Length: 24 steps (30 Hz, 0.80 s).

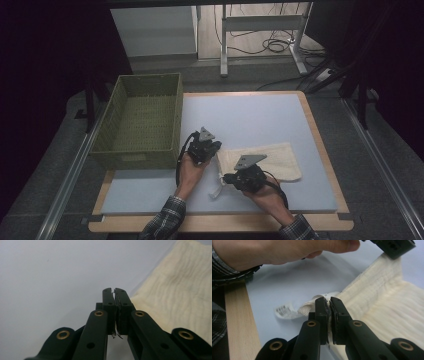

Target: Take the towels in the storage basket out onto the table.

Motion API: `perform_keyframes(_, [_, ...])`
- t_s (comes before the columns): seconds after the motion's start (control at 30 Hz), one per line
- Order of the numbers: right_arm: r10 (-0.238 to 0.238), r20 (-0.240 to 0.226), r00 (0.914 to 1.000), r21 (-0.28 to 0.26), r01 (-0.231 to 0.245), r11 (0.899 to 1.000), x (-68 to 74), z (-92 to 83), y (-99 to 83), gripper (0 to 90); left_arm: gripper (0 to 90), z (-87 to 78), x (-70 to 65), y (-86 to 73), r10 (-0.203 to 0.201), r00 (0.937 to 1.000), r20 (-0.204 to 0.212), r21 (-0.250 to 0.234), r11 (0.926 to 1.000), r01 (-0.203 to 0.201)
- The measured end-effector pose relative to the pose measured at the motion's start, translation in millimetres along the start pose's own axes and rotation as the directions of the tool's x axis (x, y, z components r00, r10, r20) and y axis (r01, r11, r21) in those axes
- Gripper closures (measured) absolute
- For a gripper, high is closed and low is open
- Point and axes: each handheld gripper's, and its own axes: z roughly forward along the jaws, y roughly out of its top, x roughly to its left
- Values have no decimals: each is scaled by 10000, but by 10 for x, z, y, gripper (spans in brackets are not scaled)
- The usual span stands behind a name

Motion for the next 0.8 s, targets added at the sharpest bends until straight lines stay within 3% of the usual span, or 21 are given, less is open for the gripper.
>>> perform_keyframes(0.3, [606, 513, 9968, -588, -576, 9966, -193, -387, -210, 847, 876, 181, -236, 293, 776, 9963, 378, -165, 9969, -771])
perform_keyframes(0.57, [1098, 998, 9889, -810, -1019, 9915, -337, -639, -418, 847, 875, 432, -455, 527, 1106, 9902, 858, -197, 9938, -1093])
perform_keyframes(0.8, [1616, 1425, 9765, -1026, -1478, 9837, -485, -858, -616, 846, 874, 643, -606, 688, 1258, 9837, 1289, -167, 9921, -1247])
